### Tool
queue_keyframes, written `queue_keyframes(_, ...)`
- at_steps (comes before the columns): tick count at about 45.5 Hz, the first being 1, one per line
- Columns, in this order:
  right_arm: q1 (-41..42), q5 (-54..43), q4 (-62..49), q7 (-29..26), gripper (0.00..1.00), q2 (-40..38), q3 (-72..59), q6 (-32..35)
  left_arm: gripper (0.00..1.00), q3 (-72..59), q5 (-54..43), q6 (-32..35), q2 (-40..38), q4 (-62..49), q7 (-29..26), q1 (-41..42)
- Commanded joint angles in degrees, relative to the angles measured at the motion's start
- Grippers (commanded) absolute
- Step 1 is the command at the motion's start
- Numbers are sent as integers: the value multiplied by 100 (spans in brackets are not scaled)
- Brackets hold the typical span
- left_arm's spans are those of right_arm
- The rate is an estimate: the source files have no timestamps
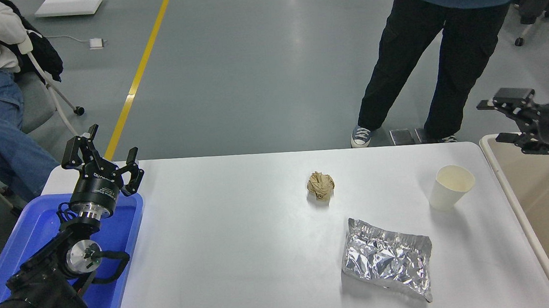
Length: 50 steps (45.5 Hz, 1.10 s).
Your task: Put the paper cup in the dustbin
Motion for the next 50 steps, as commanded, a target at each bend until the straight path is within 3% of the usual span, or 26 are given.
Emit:
queue_keyframes(1,51,-438,-12,210,99,434,-703,-230,100,0,1,0,0,0,-2,0)
queue_keyframes(6,16,-631,-20,262,99,558,-800,-326,100,0,1,0,0,0,-2,0)
queue_keyframes(18,-151,-1580,-3,517,99,637,-1108,-1495,100,0,1,0,0,0,-2,0)
queue_keyframes(31,-327,-1958,-29,790,99,610,-1626,-2189,100,0,1,0,0,0,-2,0)
queue_keyframes(50,-687,-2108,-73,851,99,610,-1855,-2734,100,0,1,0,0,0,-2,0)
